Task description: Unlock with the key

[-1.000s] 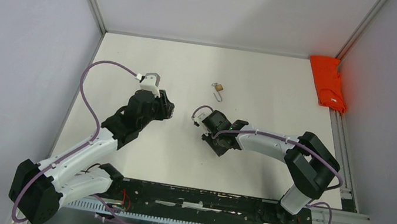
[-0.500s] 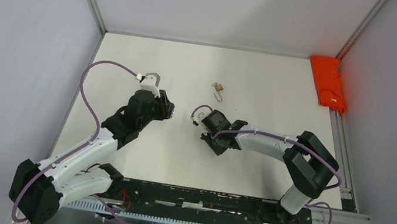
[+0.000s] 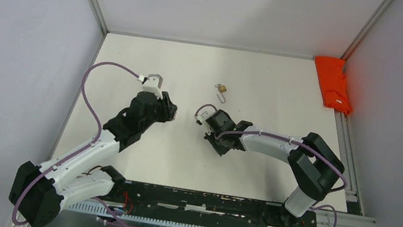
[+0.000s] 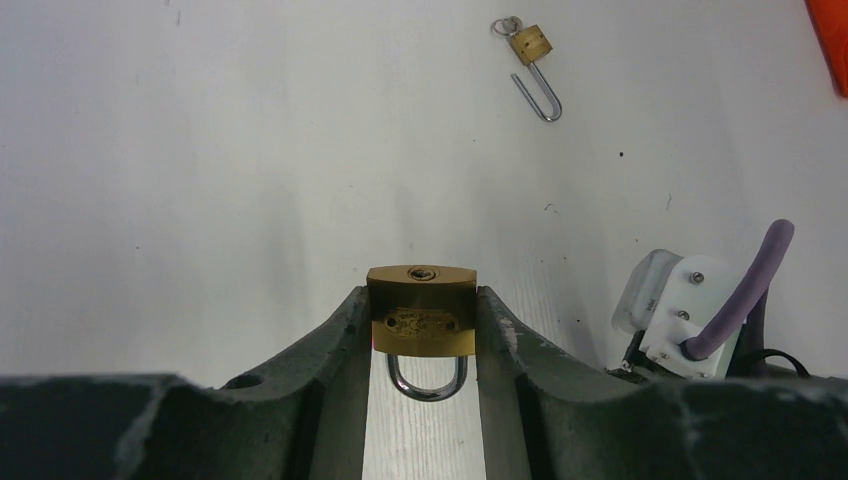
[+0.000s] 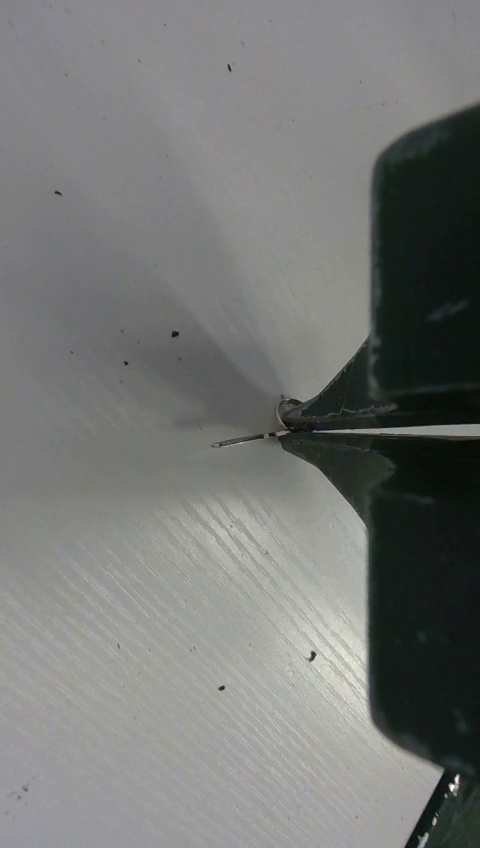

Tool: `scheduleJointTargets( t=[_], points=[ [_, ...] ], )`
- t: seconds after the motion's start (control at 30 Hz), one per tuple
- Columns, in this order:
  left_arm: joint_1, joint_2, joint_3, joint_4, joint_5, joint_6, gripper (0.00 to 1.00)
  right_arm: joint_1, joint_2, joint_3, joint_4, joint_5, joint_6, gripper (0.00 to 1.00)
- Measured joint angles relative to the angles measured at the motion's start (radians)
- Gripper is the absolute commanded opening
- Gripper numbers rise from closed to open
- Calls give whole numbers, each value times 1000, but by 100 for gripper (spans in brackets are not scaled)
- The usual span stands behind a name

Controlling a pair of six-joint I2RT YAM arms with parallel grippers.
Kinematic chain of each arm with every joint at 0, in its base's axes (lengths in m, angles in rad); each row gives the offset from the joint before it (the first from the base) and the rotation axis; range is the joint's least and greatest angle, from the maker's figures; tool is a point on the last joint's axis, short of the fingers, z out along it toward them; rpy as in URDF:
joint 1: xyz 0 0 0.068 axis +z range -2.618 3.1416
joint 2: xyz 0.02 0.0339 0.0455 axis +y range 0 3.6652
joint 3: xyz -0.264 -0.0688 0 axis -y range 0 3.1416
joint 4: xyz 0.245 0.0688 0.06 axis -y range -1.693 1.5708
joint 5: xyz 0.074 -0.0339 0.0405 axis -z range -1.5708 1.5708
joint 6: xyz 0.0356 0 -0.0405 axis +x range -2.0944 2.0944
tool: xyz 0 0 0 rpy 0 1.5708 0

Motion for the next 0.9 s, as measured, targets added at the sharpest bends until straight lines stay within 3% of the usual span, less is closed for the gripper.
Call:
scheduleJointTargets(
  t=[0.3,0.6,0.7,0.9],
  points=[
    [0,0,-11,18,24,1,2,-95,-140,12,-36,-216,-26,0],
    [-12,53,26,82,240,66,2,-239,-367,122,-120,-488,-104,0],
    [-65,98,131,31,294,132,2,-249,-422,135,-141,-528,-121,0],
    [-282,235,504,-141,283,367,2,-256,-543,135,-179,-571,-124,0]
  ],
)
